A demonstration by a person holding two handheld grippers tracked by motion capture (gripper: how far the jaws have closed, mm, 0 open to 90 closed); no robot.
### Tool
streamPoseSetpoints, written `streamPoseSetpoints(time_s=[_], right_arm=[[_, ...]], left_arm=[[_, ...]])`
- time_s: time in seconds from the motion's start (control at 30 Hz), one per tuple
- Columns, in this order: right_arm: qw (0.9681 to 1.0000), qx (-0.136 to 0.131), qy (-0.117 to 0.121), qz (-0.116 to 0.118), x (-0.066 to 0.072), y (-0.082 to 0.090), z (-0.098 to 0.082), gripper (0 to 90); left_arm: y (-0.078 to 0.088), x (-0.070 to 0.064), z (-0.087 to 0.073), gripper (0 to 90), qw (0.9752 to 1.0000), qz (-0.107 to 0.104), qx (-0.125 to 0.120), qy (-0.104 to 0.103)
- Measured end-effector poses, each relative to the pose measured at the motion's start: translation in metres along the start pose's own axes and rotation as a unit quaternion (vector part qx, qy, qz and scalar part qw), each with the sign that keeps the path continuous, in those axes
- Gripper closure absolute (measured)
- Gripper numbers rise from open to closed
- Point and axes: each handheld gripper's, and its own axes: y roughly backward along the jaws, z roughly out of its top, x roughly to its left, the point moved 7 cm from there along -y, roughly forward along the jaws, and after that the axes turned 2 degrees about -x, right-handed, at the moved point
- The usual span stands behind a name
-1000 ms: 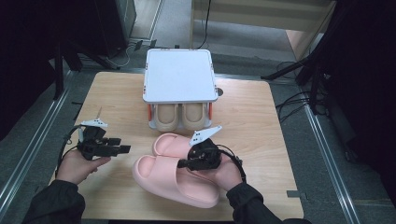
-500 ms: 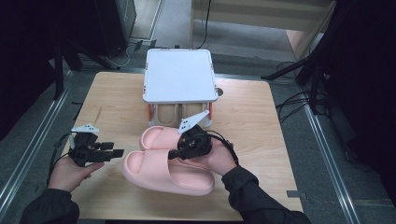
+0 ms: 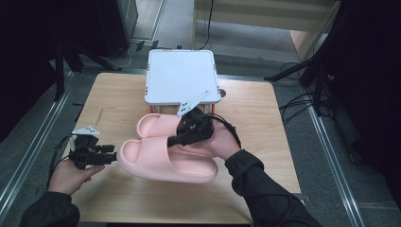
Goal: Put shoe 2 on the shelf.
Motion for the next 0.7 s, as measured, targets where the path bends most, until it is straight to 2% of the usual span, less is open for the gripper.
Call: streamPoseSetpoints(time_s=[0.23, 0.37, 0.47, 0.7], right_arm=[[1.0000, -0.004, 0.002, 0.002, -0.003, 0.014, 0.020, 76.1], [1.0000, -0.005, 0.004, 0.002, -0.007, 0.017, 0.028, 76.1], [0.9999, -0.002, 0.013, -0.001, -0.008, 0.020, 0.035, 76.0], [0.9998, -0.008, 0.014, -0.007, -0.014, 0.029, 0.055, 76.0]], left_arm=[[0.002, 0.002, 0.002, 37.7, 1.0000, -0.001, -0.006, 0.005], [0.002, 0.005, 0.001, 37.6, 1.0000, 0.005, -0.002, 0.000], [0.001, 0.005, 0.000, 37.5, 1.0000, 0.004, 0.000, 0.001], [-0.001, 0.005, -0.001, 37.4, 1.0000, 0.001, 0.006, -0.001]])
